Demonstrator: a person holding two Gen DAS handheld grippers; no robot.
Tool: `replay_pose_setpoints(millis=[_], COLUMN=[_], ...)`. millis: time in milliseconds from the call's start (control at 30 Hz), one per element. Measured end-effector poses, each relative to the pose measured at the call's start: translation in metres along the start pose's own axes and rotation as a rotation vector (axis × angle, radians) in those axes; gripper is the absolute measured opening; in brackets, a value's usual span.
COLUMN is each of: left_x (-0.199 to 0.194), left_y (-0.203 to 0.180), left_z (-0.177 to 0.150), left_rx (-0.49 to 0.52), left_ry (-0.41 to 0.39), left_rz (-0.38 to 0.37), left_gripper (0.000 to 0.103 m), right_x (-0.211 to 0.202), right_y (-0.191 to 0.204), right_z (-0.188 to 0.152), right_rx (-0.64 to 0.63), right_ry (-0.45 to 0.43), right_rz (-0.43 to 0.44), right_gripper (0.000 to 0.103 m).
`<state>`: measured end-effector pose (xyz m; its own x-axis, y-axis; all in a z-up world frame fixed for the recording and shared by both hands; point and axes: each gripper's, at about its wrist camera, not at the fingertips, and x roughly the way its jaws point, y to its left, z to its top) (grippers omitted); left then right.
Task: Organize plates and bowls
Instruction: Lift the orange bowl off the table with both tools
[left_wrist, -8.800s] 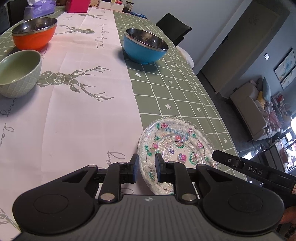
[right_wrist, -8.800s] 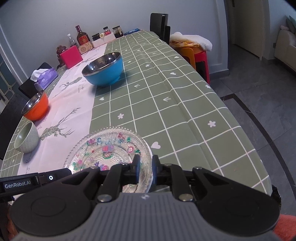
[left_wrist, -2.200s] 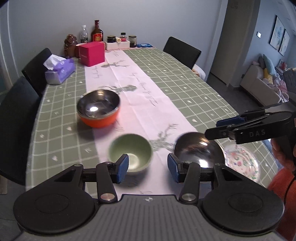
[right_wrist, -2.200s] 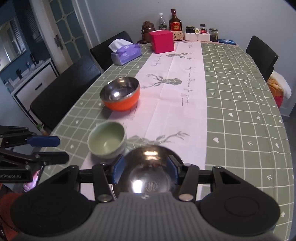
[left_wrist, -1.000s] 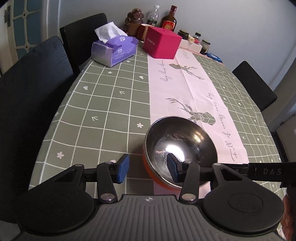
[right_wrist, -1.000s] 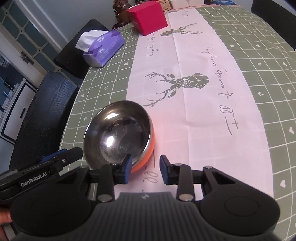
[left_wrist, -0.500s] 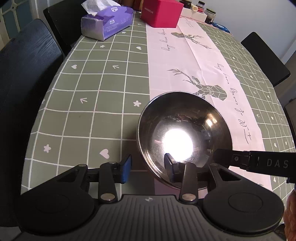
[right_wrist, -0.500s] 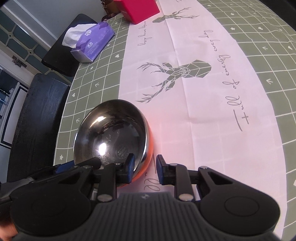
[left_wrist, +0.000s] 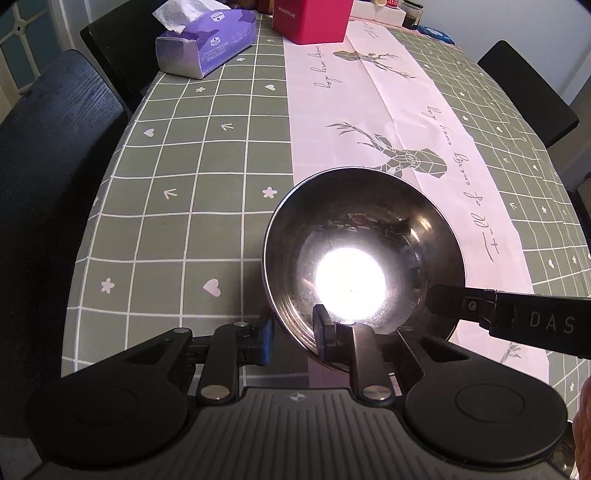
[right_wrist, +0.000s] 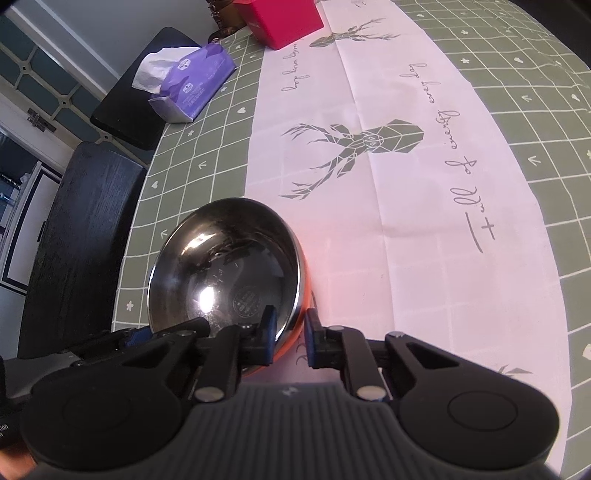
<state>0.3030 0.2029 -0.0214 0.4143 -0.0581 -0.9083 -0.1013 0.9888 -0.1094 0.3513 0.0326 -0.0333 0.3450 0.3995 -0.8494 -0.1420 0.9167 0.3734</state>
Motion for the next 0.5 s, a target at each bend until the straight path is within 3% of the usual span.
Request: replay_pose_setpoints(millis=[500], left_x=[-0.068], left_y=[-0.033], left_z=[-0.033], left_rx=[0.046], left_ry=[0.032], left_rz=[0.038], left_gripper=[0.024], right_x=[-0.069], right_y=[0.012], right_z=[-0.035], right_rx=[-0.080], right_ry=[-0.003], right_rz=[-0.004], right_gripper=[0.011])
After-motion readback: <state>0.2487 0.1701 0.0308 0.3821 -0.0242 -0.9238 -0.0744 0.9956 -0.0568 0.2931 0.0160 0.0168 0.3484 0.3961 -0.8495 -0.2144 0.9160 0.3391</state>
